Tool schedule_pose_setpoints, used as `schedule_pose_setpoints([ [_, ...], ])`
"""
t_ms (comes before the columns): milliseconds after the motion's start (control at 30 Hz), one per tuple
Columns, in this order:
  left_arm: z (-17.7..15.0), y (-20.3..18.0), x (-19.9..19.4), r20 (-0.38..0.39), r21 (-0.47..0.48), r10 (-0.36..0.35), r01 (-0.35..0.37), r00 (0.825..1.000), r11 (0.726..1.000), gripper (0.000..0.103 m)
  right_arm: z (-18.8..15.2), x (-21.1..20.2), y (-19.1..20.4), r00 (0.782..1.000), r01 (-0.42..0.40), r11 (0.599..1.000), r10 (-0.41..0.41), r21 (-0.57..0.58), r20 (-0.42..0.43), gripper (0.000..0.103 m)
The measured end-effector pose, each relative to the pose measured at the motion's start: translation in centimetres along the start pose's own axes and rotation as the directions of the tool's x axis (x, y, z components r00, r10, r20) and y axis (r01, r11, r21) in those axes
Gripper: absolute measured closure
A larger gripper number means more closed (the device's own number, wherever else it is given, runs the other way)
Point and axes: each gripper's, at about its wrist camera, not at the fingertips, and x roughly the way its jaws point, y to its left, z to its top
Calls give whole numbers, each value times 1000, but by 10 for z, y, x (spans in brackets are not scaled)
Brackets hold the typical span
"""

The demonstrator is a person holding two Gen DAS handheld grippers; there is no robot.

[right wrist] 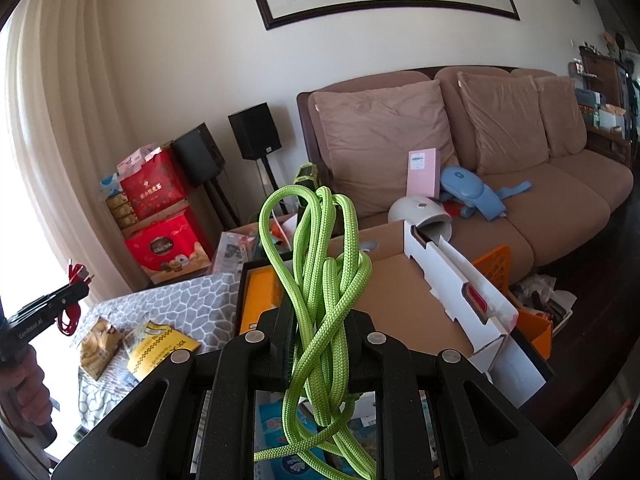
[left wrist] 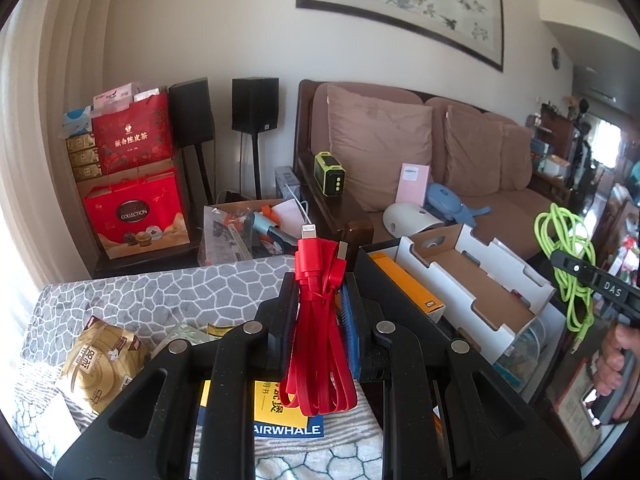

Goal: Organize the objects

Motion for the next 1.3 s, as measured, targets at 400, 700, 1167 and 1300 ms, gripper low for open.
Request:
schedule_pose_setpoints([
  [400, 3, -16, 7, 6, 24, -23, 23, 1000, 999, 84, 2, -2, -8, 1000, 14, 1000, -14, 17, 1, 87],
  [700, 6, -28, 6, 19, 43, -39, 39, 999, 998, 84, 2, 1, -9, 1000, 16, 1000, -15, 16, -9, 87],
  [1167, 9, -40, 8, 24, 52, -60, 59, 998, 997, 84, 4, -1, -18, 1000, 27, 999, -27, 30, -6, 87],
  [1300, 11, -44, 7, 31, 56, -67, 65, 997, 996, 84, 4, -5, -27, 999, 40, 998, -40, 43, 1, 87],
])
